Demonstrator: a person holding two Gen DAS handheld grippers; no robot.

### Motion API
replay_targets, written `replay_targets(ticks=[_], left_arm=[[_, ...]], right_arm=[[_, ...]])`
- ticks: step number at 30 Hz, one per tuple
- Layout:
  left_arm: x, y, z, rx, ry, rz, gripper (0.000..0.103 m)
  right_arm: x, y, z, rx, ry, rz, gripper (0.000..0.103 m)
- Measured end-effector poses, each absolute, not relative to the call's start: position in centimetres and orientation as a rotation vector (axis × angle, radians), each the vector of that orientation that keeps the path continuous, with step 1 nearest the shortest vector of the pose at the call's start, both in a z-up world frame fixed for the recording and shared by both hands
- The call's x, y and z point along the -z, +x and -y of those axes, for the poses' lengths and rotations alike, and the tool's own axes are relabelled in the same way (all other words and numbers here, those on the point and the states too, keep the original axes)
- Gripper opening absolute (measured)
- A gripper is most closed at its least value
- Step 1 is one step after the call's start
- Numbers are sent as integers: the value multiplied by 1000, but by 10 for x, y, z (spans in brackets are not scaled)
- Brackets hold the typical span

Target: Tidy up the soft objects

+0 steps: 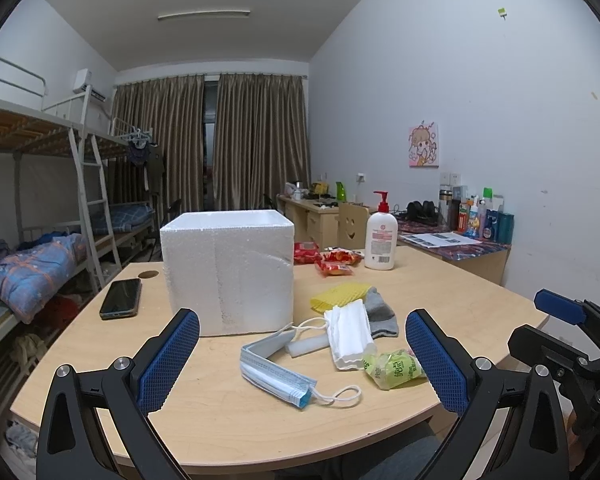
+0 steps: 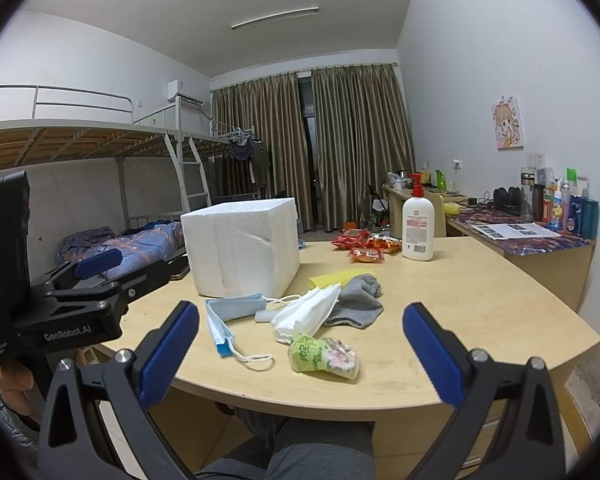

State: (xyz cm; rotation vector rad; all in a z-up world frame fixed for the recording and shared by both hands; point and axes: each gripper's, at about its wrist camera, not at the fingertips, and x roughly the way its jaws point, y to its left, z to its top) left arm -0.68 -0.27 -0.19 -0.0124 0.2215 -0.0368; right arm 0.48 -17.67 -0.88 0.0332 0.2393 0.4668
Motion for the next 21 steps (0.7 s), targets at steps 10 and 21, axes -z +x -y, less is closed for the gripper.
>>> replay_targets(ticks=[10, 21], left_arm=[[3, -5, 2, 39, -9, -231, 103], [5, 3, -4, 28, -22, -255, 103]], right_arm=[[10, 8, 176, -471, 30, -249, 103], [11, 16, 172, -478, 21, -264, 103]])
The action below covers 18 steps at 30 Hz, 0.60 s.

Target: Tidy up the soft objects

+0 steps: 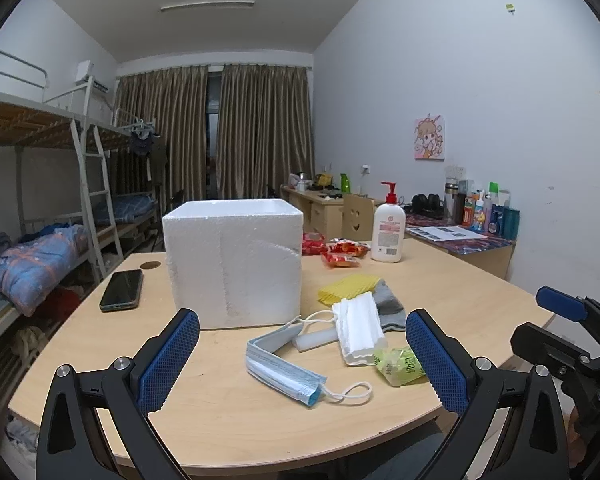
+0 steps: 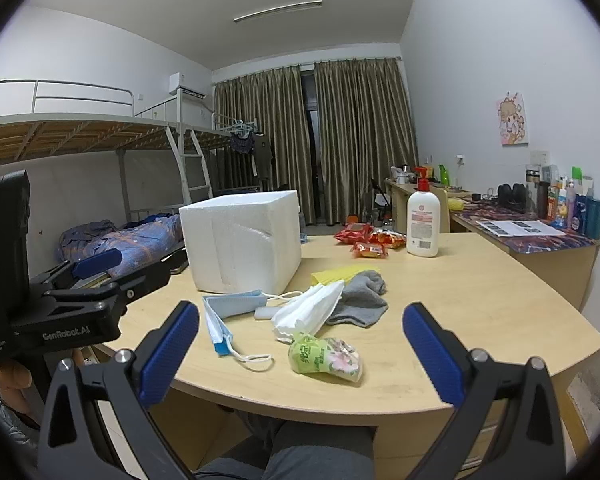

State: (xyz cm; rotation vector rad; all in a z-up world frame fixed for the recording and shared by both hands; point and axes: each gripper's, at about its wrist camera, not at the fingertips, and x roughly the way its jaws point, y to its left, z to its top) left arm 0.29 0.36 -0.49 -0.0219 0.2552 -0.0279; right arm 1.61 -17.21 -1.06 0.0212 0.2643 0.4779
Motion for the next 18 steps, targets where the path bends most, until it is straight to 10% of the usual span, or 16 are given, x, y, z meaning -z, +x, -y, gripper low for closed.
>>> replay_targets(ticks=[18], left_arm=[[11, 20, -14, 50, -49, -298, 103]], right_arm=[[14, 32, 171, -503, 46, -283, 103]])
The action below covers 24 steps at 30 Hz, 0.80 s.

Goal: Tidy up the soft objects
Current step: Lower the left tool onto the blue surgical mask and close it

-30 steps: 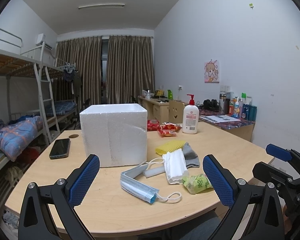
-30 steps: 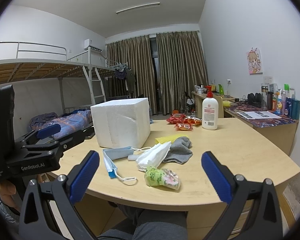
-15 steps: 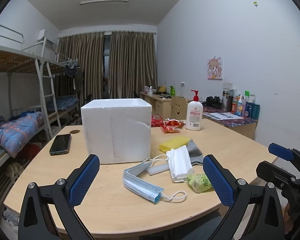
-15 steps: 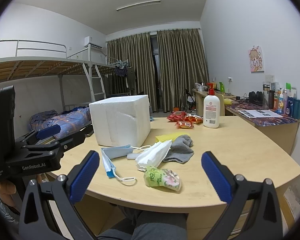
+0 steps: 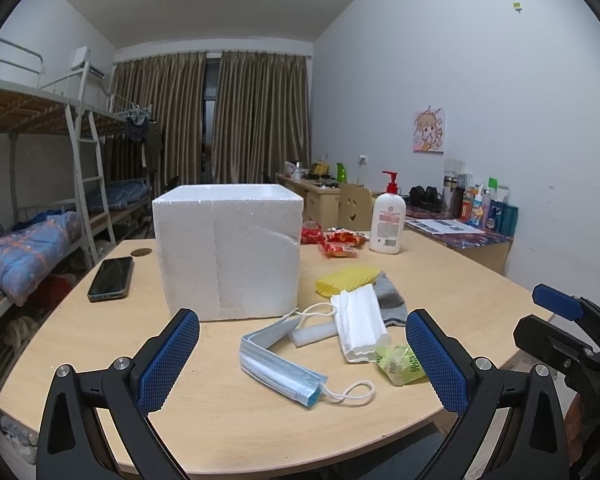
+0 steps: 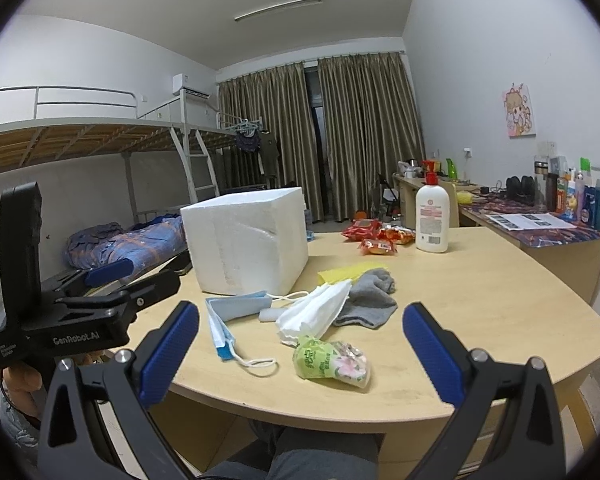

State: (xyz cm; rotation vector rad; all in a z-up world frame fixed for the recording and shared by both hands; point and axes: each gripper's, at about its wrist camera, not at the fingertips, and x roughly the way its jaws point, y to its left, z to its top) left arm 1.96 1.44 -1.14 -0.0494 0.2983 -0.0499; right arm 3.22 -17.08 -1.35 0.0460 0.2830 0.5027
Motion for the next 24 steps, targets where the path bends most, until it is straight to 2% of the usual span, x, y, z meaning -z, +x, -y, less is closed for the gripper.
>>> replay_targets(ticks=[24], left_arm=[[50, 90, -40, 64, -67, -490, 103]], right_arm=[[39, 94, 159, -501, 29, -422, 103]])
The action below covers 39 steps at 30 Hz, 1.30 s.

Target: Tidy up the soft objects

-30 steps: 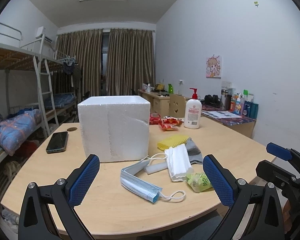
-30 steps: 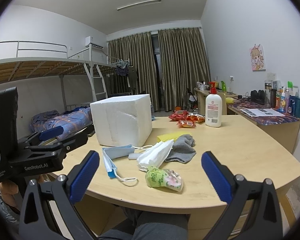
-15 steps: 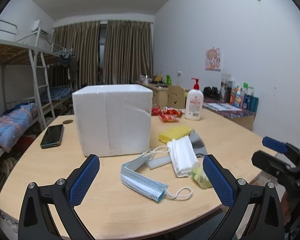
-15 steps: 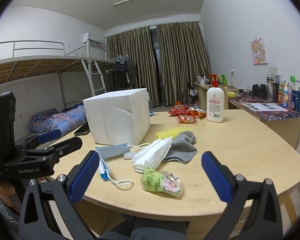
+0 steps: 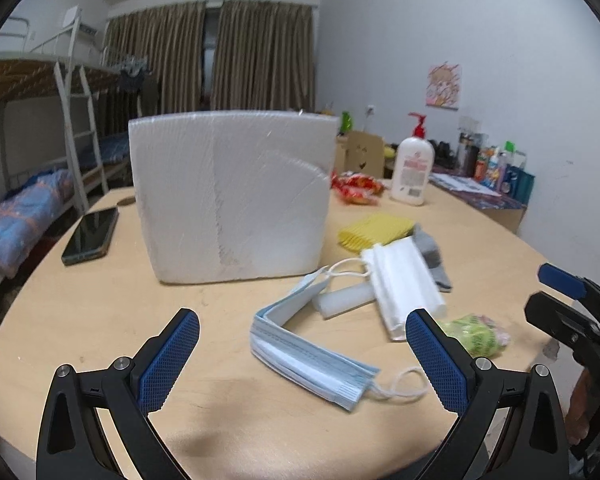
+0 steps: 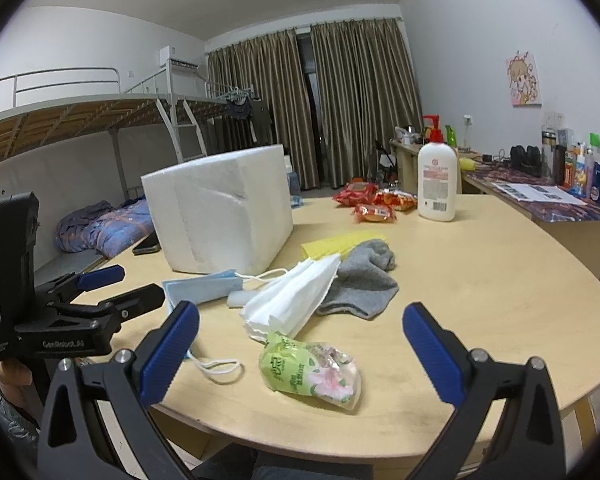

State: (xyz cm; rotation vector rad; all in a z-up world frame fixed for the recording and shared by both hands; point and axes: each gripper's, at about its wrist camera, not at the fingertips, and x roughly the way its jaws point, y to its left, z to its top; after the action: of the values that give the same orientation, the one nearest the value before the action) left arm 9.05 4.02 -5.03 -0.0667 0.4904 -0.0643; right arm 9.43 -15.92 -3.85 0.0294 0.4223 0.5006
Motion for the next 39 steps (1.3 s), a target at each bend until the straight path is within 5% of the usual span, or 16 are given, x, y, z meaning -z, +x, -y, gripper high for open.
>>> replay_targets(ticks=[12, 23, 27, 34, 39], left_arm=[[73, 139, -54, -27, -131, -640, 95], [88, 159, -63, -59, -146, -731, 50], [89, 162, -68, -78, -137, -741, 24], [91, 165, -79, -39, -151, -731, 15], [90, 167, -79, -15, -146, -735, 15]], right_arm=[[50, 124, 150, -493, 3, -483, 103], [53, 139, 136, -522, -27, -508, 103], [56, 145, 130, -533, -38, -524, 103], [59, 155, 118, -560, -49, -558, 103], [64, 166, 107, -560, -60, -611, 79]])
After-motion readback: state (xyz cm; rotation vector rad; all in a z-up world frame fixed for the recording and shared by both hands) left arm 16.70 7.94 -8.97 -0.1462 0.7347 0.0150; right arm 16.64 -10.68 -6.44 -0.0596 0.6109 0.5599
